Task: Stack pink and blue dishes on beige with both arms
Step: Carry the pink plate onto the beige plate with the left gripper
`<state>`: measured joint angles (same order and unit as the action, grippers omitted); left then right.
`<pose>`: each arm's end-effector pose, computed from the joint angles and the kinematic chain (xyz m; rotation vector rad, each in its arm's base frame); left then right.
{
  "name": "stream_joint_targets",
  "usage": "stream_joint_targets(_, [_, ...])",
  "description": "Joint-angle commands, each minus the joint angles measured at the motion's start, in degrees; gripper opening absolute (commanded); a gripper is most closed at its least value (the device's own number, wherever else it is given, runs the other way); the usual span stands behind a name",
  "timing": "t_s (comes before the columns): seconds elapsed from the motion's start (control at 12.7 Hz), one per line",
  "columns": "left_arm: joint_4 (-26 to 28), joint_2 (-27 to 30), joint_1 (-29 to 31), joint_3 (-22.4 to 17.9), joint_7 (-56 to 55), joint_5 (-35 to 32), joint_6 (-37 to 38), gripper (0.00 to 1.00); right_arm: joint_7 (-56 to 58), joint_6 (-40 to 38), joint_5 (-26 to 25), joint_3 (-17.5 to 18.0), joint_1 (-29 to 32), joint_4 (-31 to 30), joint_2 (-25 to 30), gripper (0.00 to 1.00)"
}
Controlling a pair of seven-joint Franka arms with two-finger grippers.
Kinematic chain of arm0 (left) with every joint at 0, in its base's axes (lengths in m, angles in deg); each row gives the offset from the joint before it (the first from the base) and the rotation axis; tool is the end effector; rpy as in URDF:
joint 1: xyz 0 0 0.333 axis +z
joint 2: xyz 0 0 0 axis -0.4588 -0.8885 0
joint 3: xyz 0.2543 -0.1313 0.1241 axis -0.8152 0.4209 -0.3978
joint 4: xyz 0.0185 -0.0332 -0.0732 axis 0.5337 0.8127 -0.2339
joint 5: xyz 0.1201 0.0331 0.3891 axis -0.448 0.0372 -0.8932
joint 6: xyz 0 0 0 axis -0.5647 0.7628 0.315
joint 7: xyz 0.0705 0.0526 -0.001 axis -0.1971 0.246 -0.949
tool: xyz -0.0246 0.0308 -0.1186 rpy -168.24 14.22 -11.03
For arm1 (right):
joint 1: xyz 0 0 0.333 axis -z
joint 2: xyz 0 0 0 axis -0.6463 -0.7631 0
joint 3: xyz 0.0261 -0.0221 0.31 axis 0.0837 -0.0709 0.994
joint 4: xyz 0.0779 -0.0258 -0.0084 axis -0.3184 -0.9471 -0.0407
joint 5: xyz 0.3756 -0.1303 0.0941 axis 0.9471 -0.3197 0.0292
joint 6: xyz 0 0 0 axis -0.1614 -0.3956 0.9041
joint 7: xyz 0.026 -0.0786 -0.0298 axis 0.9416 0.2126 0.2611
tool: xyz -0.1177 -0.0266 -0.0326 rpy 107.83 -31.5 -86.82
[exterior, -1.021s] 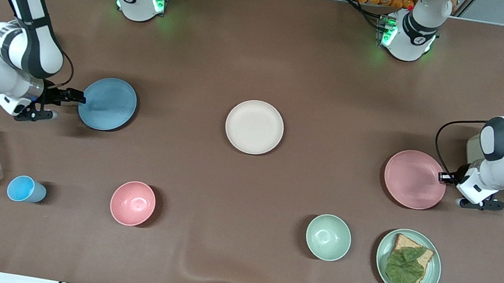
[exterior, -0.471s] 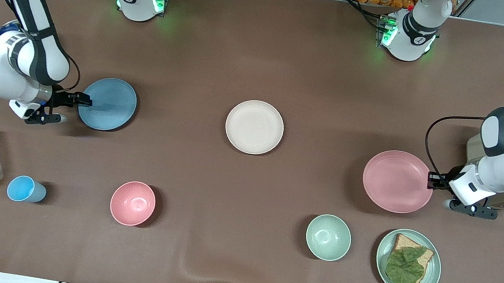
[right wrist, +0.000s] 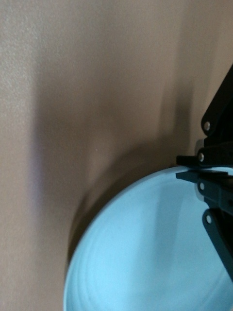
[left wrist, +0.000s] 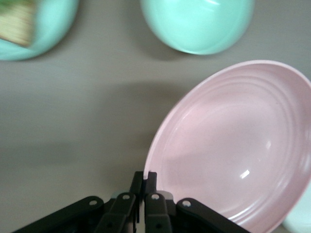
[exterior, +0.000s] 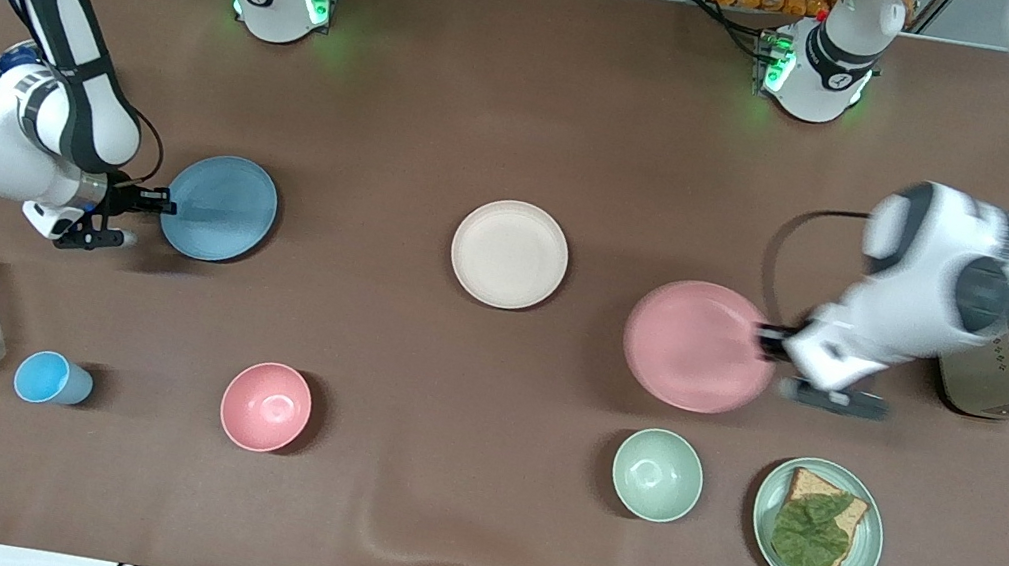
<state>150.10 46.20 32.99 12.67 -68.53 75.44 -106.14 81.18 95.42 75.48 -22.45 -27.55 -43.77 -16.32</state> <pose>0.5952 -0.2232 0.3111 2.9968 -0.0298 -0.0920 0.5022 -0.1134 0.1422 -2.8977 -0.2055 0.4231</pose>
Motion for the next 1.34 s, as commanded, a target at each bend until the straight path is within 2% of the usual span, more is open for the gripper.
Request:
stream_joint_targets(0.0, [-3.88,-4.41,-10.83,-0.45,-16.57,0.22,-0.65,0.0,0.84,-5.22,1.63,0.57,0.47,3.89,-0.76,0.0])
stream_joint_targets(0.16, [-3.27,-6.96,-18.9,-0.8,-28.43,0.13,-7.75,0.0,0.66,-8.49,1.63,0.57,0.47,5.83,-0.76,0.0])
stream_joint_targets(0.24, [-3.44,-8.11,-20.77,-0.8,-31.98,-0.48,-8.82,0.0,0.58,-9.46,1.63,0.57,0.3,6.53,-0.76,0.0])
stream_joint_targets(0.39, [-2.92,-8.99,-21.32,-0.72,-33.77,-1.1,-10.5,0.0,0.4,-13.39,1.63,0.57,-0.06,9.25,-0.67,0.0])
stream_joint_targets(0.55, [-0.12,-8.47,-22.02,-0.63,-33.86,-1.1,-11.55,0.0,-0.91,-19.46,1.81,0.57,-0.58,13.03,-0.67,0.0])
stream_joint_targets(0.71, [6.98,-6.37,-21.5,-0.45,-33.68,-1.1,-19.96,0.0,-3.8,-23.16,1.81,0.57,-1.98,15.23,-0.67,0.0])
stream_joint_targets(0.79, [8.32,-5.93,-21.5,-0.36,-33.51,-1.1,-20.95,0.0,-5.47,-24.74,1.81,0.57,-2.95,16.11,-0.58,0.0])
stream_joint_targets(1.26, [12.81,-3.38,-21.15,0.95,-33.86,-0.84,-21.4,0.0,-12.78,-32.05,1.9,0.57,-7.61,21.04,-0.32,0.0])
